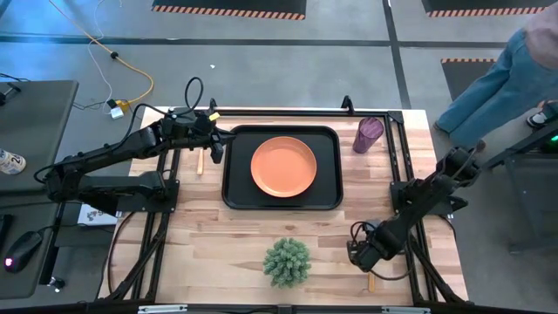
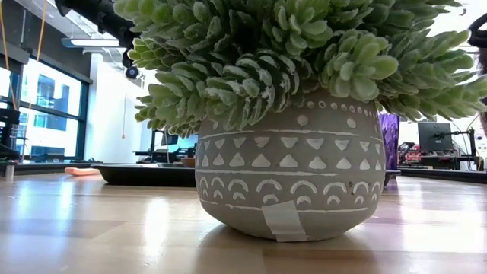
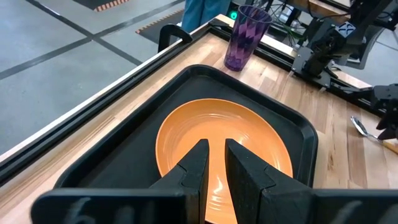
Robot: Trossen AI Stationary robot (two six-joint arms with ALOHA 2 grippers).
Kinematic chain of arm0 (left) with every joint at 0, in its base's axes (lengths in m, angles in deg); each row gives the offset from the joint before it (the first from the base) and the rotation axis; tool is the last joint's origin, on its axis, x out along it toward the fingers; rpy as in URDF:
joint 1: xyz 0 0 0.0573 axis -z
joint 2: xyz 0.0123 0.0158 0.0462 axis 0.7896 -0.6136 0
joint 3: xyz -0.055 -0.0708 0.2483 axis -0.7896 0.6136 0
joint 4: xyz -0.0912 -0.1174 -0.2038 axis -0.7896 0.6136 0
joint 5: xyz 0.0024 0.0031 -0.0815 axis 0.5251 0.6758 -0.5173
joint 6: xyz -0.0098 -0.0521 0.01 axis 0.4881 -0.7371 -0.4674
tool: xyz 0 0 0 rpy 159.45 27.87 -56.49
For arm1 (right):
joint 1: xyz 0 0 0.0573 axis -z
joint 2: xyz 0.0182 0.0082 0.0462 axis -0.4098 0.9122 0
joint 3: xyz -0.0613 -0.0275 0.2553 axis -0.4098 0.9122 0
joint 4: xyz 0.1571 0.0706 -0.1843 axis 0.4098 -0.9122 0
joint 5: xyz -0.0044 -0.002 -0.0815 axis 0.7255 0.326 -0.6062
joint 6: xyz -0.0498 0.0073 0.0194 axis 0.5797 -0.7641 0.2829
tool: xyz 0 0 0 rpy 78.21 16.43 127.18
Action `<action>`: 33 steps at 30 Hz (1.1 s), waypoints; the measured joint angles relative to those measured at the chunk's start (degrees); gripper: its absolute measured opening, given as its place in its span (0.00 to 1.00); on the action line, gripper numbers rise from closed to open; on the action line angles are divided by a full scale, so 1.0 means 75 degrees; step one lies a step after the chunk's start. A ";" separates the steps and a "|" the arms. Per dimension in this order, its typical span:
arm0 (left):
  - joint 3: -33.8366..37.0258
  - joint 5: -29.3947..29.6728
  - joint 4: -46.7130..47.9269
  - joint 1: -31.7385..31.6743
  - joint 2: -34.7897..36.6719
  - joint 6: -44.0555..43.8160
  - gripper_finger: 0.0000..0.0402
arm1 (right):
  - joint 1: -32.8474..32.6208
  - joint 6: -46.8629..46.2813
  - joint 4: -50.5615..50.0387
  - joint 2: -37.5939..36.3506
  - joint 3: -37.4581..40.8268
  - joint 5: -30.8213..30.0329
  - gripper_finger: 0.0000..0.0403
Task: Pick and place plate/cup/fork/spoon on tray
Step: Put the orange spoon on the black tray
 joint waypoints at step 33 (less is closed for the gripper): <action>0.0000 0.0001 -0.0003 -0.0002 -0.0001 0.0000 0.11 | -0.0364 -0.0547 0.0189 0.0394 0.0000 -0.0067 0.36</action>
